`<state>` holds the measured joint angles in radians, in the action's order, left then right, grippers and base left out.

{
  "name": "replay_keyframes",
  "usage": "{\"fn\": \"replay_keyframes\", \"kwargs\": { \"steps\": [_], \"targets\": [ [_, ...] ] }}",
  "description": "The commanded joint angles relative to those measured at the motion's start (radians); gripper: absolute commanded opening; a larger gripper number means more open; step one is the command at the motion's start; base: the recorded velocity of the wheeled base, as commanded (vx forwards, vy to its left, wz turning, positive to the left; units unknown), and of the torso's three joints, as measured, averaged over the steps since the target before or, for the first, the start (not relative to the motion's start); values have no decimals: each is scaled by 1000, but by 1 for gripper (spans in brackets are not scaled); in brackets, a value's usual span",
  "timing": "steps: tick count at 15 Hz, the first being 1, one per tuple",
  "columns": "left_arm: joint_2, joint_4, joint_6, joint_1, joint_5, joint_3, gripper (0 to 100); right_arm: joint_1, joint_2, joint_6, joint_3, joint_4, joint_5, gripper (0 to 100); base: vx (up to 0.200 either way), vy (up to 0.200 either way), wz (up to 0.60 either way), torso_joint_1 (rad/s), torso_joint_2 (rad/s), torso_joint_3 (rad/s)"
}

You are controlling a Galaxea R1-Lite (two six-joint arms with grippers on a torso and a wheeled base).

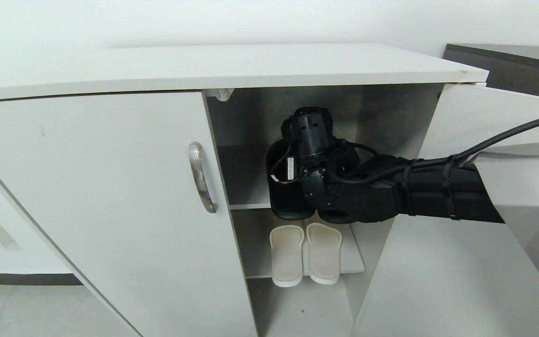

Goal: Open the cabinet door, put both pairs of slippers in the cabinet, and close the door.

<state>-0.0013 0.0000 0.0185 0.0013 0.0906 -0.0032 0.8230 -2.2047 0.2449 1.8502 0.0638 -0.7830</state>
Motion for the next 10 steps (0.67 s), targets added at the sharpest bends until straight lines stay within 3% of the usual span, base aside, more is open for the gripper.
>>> {"fn": "replay_keyframes", "kwargs": {
  "steps": [1, 2, 3, 10],
  "targets": [
    [1, 0, 0, 0, 0, 0, 0, -4, -3, 1, 0, 1, 1, 0, 0, 0, 0, 0, 0, 0],
    [1, 0, 0, 0, 0, 0, 0, -5, -4, 1, 0, 1, 1, 0, 0, 0, 0, 0, 0, 0],
    [1, 0, 0, -1, 0, 0, 0, -5, -4, 1, 0, 1, 1, 100, 0, 0, 0, 0, 0, 0],
    [1, 0, 0, 0, 0, 0, 0, 7, 17, 4, -31, -9, 1, 100, 0, 0, 0, 0, 0, 0]
  ]
}}
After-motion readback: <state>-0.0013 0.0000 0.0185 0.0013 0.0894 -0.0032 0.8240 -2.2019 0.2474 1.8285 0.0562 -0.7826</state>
